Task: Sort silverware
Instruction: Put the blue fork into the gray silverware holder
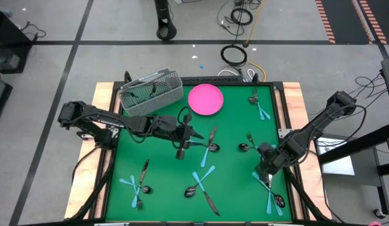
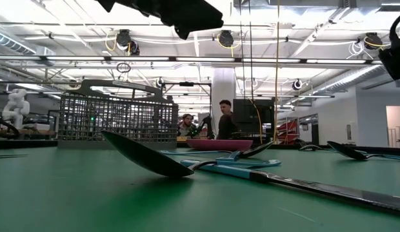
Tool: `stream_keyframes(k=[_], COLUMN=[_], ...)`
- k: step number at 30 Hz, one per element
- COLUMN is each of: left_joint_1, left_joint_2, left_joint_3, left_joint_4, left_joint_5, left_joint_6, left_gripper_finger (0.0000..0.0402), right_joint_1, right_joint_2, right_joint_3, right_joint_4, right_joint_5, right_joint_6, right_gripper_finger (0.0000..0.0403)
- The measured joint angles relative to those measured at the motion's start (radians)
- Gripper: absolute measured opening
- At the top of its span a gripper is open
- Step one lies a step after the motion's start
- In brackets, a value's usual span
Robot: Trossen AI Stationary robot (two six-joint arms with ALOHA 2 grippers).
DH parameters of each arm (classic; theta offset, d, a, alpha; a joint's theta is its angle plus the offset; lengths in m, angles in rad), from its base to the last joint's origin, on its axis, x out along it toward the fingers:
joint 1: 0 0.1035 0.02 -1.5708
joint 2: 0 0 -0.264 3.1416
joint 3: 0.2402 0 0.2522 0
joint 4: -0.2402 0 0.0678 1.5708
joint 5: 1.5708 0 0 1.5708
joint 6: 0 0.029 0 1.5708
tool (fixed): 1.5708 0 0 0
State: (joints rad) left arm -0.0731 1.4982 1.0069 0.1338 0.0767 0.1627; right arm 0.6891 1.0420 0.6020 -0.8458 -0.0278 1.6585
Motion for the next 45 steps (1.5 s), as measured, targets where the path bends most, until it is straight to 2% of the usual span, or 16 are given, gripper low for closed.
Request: stream_keyframes(k=[3, 6, 11, 19, 31, 36, 45], left_joint_1=[0.0, 0.0, 0.0, 0.0, 0.0, 0.0, 0.0], left_joint_2=[0.0, 0.0, 0.0, 0.0, 0.0, 0.0, 0.0], left_joint_3=[0.0, 0.0, 0.0, -0.001, 0.0, 0.0, 0.0], left_joint_4=[-0.022, -0.028, -0.051, -0.072, -0.07, -0.067, -0.064], left_joint_5=[0.0, 0.0, 0.0, -0.001, -0.001, -0.001, -0.001], left_joint_6=[-0.001, -0.008, -0.008, -0.008, -0.001, 0.0, 0.001], left_gripper_finger=[0.0114, 0.0114, 0.0114, 0.0114, 0.0114, 0.0114, 0.0114], right_joint_1=[0.0, 0.014, 0.059, 0.106, 0.163, 0.164, 0.165], right_joint_2=[0.0, 0.009, 0.094, 0.25, 0.305, 0.305, 0.307], right_joint_3=[-0.004, -0.005, -0.005, -0.005, -0.002, -0.003, 0.036], right_joint_4=[0.015, 0.003, 0.008, 0.116, 0.144, 0.142, 0.118], right_joint_5=[-0.004, 0.005, 0.049, 0.049, 0.066, 0.057, 0.04], right_joint_6=[0.056, 0.153, 0.217, 0.267, 0.369, 0.372, 0.361], right_gripper_finger=[0.023, 0.0246, 0.0238, 0.0222, 0.0218, 0.0183, 0.007])
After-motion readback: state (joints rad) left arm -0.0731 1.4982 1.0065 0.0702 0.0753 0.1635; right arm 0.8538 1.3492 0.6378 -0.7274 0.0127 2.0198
